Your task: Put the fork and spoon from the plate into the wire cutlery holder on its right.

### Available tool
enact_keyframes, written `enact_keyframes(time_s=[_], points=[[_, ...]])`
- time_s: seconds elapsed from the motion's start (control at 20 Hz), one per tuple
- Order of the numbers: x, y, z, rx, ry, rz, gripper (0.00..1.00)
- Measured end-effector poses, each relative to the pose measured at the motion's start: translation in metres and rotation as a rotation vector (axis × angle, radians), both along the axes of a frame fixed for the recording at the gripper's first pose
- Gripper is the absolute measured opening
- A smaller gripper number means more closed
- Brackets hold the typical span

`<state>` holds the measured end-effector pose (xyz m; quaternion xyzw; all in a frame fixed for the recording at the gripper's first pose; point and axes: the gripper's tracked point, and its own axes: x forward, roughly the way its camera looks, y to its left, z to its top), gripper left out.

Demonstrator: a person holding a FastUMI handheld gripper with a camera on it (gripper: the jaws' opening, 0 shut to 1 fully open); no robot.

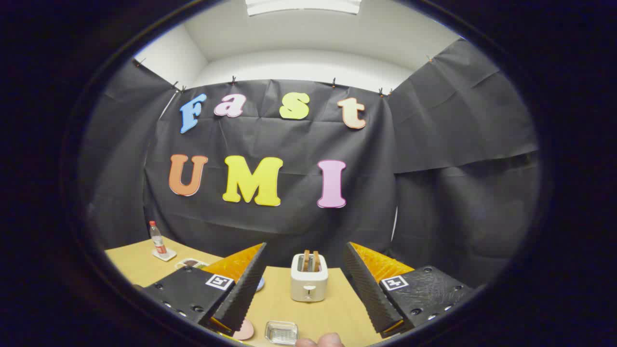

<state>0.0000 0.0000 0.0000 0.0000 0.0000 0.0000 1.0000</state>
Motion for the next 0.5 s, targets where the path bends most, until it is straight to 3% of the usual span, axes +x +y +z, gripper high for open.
enact_keyframes(time_s=[0.5], points=[[0.032, 0.001, -0.005, 0.049, 0.023, 0.013, 0.95]])
